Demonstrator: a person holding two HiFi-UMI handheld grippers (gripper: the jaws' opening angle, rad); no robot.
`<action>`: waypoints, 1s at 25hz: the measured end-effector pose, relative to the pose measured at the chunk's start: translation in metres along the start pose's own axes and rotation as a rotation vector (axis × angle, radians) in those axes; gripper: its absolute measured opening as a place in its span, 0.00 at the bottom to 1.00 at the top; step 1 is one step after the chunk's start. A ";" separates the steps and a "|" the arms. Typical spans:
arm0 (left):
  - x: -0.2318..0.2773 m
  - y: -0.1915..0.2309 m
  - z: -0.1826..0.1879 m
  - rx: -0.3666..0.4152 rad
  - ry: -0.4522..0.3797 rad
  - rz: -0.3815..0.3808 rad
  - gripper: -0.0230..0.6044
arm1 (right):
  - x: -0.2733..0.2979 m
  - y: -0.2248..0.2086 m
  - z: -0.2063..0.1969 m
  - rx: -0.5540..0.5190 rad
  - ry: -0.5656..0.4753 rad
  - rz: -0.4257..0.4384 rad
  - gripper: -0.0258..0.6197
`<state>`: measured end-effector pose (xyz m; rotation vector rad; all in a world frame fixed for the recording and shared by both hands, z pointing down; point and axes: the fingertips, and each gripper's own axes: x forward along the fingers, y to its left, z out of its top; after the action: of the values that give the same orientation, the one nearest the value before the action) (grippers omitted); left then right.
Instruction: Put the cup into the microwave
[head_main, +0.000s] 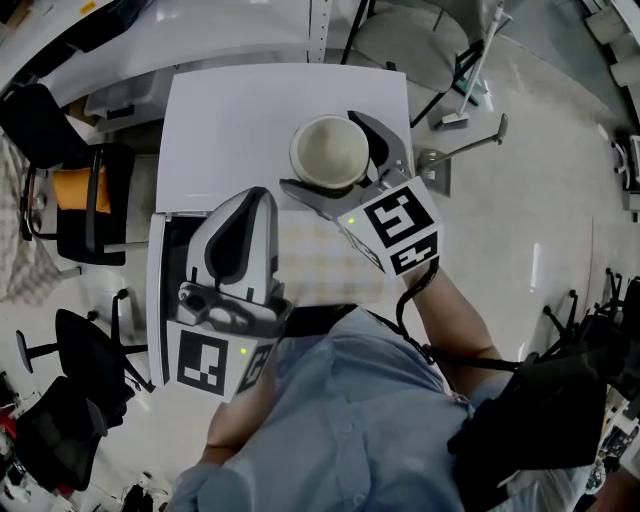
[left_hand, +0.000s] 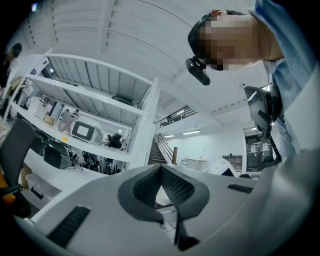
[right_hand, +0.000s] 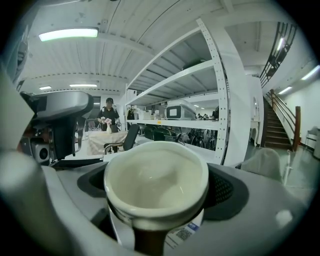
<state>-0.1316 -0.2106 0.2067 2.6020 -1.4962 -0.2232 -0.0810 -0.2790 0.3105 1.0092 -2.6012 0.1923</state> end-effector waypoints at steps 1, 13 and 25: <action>-0.003 -0.004 0.000 0.003 -0.002 -0.004 0.04 | -0.004 0.004 0.000 0.001 -0.004 0.002 0.86; -0.082 -0.063 0.002 -0.004 -0.047 -0.009 0.04 | -0.065 0.076 -0.021 -0.034 -0.011 0.027 0.86; -0.172 -0.089 -0.019 0.032 0.014 0.050 0.04 | -0.098 0.164 -0.064 0.001 -0.009 0.092 0.86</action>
<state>-0.1383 -0.0166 0.2190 2.5811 -1.5708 -0.1770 -0.1078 -0.0805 0.3345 0.8938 -2.6577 0.2127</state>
